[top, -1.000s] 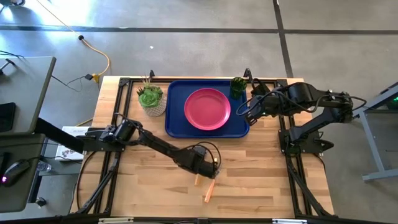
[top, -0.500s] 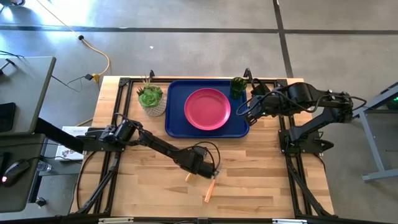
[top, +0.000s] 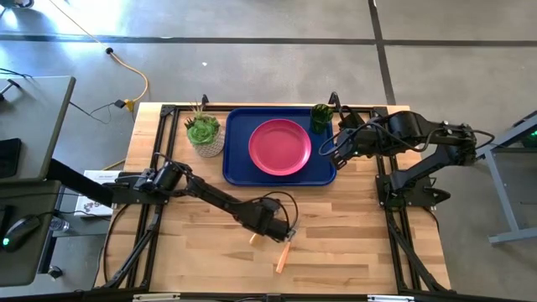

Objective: Pick and place plate/cup/fork/spoon on tray
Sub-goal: Put the orange spoon on the blue serving tray to the left side of the pink plate

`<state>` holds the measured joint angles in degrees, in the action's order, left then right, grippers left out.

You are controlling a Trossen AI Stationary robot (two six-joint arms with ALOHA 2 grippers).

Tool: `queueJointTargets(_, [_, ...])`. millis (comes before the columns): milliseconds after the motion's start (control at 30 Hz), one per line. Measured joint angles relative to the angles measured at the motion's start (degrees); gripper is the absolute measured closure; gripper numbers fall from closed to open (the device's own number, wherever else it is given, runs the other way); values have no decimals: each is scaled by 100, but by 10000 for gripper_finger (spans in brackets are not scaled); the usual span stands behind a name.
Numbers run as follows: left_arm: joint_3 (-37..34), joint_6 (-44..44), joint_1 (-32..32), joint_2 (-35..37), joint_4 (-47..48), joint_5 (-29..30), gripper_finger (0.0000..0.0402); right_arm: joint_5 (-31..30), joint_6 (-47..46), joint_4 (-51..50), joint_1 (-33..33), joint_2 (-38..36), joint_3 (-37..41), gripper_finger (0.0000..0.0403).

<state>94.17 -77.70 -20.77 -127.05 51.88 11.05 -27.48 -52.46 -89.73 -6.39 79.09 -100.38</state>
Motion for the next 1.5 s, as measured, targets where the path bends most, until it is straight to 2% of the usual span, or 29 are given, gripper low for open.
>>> queueJointTargets(433, [-16,42,-25,302,-151,-207,361,-49,-39,6,0,0,0,265])
queueJointTargets(867, [-6,253,97,987,449,146,361,8,-152,74,-2,-2,-3,265])
queueJointTargets(1067, [-4,314,381,1388,968,328,361,20,-167,133,-1,0,-4,265])
queueJointTargets(1333, [-12,867,1011,1940,1370,651,361,50,-160,173,0,0,-4,265])
queueJointTargets(1500, [-302,1121,1431,2358,1444,781,360,56,-167,171,-2,0,-4,265])
